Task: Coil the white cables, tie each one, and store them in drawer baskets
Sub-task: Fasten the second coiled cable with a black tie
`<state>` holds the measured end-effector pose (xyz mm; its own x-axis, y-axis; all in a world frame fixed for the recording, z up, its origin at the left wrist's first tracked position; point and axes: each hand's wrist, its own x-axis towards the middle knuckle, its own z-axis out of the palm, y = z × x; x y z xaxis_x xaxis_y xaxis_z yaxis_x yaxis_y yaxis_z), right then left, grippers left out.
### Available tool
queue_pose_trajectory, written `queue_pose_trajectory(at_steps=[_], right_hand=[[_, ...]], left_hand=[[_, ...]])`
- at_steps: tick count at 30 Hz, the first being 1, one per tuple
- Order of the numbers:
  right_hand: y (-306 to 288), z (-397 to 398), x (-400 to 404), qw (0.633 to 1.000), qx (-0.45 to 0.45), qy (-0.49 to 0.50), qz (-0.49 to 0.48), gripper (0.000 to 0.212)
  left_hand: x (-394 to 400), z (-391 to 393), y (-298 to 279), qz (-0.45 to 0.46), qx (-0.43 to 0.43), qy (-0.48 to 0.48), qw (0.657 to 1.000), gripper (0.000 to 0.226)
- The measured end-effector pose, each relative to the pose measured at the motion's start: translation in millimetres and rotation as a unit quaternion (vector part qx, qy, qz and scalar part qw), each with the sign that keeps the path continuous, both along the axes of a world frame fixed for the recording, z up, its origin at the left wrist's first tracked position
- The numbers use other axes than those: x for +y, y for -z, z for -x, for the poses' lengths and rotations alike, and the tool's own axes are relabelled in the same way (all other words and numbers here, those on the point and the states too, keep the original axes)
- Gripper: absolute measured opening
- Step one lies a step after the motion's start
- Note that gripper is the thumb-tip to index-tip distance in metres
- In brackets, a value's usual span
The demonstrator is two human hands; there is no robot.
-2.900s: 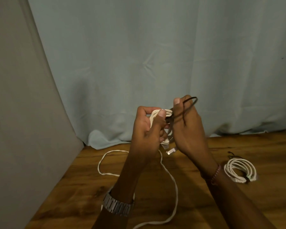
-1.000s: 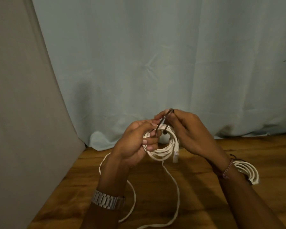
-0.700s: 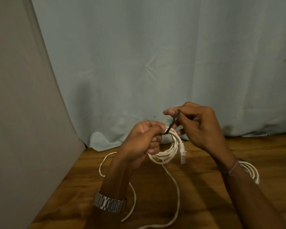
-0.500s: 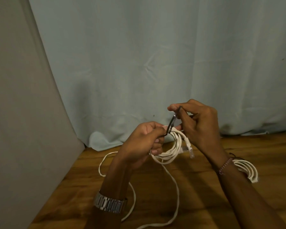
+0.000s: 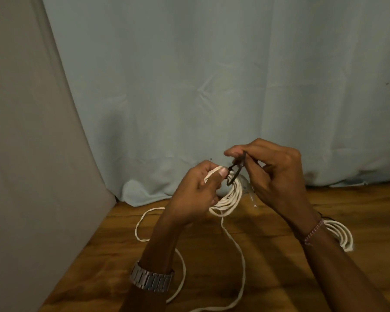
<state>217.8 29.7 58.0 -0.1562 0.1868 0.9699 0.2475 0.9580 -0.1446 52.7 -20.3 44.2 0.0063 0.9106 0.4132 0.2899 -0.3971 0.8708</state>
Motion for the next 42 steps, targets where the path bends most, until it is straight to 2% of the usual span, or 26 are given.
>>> queue_pose_trajectory(at_steps=[5,8,12,15,17,20,25,28,31,36,42], right_hand=[[2,11,-8,0.999,0.0,-0.043,0.034,0.02],[5,16,-9,0.999,-0.016,-0.037,0.037,0.022],[2,11,-6,0.994,-0.001,-0.069,0.087,0.021],[-1,6,0,0.977,0.081,-0.106,0.167,0.018],[-2,1,7,0.973,0.107,-0.084,0.185,0.017],[0,-5,15,0.977,0.1,-0.029,0.187,0.018],[7,1,19,0.976,0.059,-0.005,0.208,0.03],[9,2,18,0.979,0.05,0.0,0.2,0.02],[5,0,14,0.979,0.066,-0.001,0.194,0.02],[-4,-8,6,0.968,0.1,-0.046,0.228,0.026],[-9,-4,-12,0.967,0.106,-0.047,0.226,0.026]], left_hand=[[3,-2,2,-0.007,0.015,-0.068,0.998,0.008],[2,-1,4,-0.007,0.006,-0.089,0.996,0.016],[2,-3,3,-0.009,-0.04,-0.041,0.998,0.014],[0,-6,1,-0.008,-0.018,-0.01,1.0,0.018],[-5,-7,-3,-0.016,0.005,0.023,1.0,0.017],[-13,-10,-9,-0.022,0.015,0.074,0.997,0.017],[-18,-11,-11,-0.03,0.025,0.115,0.993,0.014],[-18,-9,-10,-0.032,0.044,0.118,0.992,0.018],[-17,-6,-9,-0.028,0.053,0.121,0.991,0.016],[-12,-5,-6,-0.027,0.074,0.083,0.993,0.016],[-5,-8,-2,-0.06,0.098,-0.001,0.993,0.013]])
